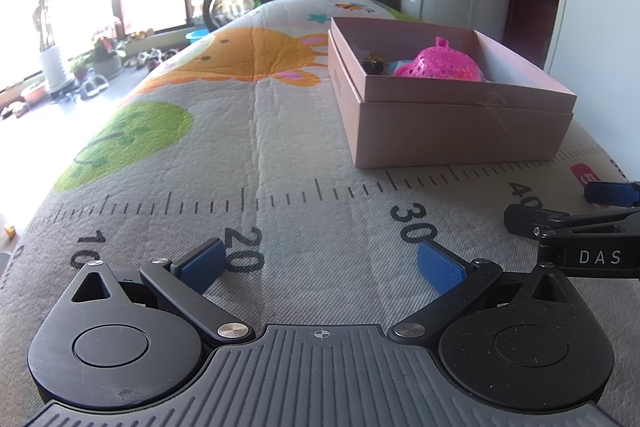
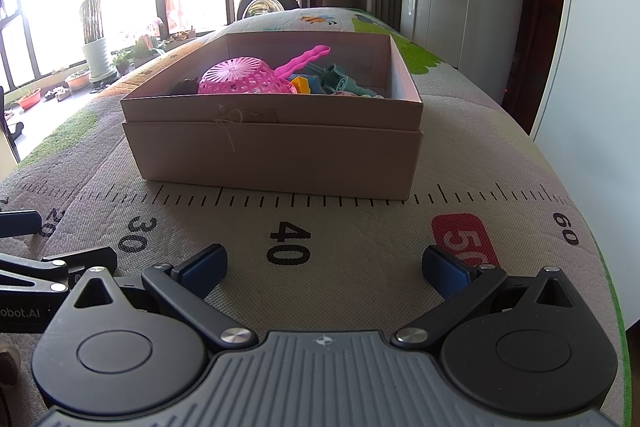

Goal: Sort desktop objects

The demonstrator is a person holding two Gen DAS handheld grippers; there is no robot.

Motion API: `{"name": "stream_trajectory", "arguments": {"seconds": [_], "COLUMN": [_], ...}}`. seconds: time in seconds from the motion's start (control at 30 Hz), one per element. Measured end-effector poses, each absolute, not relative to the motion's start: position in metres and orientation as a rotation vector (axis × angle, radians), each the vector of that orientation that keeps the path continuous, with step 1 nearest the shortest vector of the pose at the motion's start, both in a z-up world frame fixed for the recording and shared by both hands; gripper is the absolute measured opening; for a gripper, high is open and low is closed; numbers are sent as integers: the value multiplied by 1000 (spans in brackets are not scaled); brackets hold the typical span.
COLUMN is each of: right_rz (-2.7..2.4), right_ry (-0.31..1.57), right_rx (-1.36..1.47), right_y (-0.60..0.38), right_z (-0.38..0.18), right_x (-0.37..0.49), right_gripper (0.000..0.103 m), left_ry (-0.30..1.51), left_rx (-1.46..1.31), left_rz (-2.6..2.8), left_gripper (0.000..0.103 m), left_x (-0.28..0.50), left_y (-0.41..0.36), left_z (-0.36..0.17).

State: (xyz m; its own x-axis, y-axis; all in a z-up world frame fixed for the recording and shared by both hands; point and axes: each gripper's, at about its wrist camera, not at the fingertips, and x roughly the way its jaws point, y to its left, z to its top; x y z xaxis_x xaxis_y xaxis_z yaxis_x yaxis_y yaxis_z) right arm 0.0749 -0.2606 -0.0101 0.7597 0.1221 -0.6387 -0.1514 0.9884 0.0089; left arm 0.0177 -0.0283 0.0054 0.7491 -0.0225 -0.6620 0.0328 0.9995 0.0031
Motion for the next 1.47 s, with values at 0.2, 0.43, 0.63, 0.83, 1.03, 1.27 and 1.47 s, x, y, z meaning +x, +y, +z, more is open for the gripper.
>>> {"name": "stream_trajectory", "arguments": {"seconds": [0.2, 0.43, 0.63, 0.83, 1.03, 1.27, 1.47], "right_rz": [148, 148, 148, 147, 148, 147, 147], "right_ry": [692, 692, 692, 692, 692, 692, 692], "right_rx": [-46, -45, -44, -45, -45, -45, -45], "right_y": [-260, -261, -261, -261, -261, -260, -261], "right_z": [-10, -10, -10, -9, -9, -9, -9], "right_x": [74, 75, 74, 74, 74, 74, 74], "right_gripper": [103, 103, 103, 103, 103, 103, 103], "left_ry": [724, 724, 724, 729, 737, 737, 747], "left_rx": [14, 14, 14, 6, 20, 32, 3], "left_rz": [-31, -30, -28, -37, -36, -38, -75], "left_gripper": [103, 103, 103, 103, 103, 103, 103], "left_x": [18, 19, 18, 18, 19, 21, 22], "left_y": [-28, -28, -27, -27, -30, -33, -26], "left_z": [5, 5, 5, 5, 6, 6, 11]}}
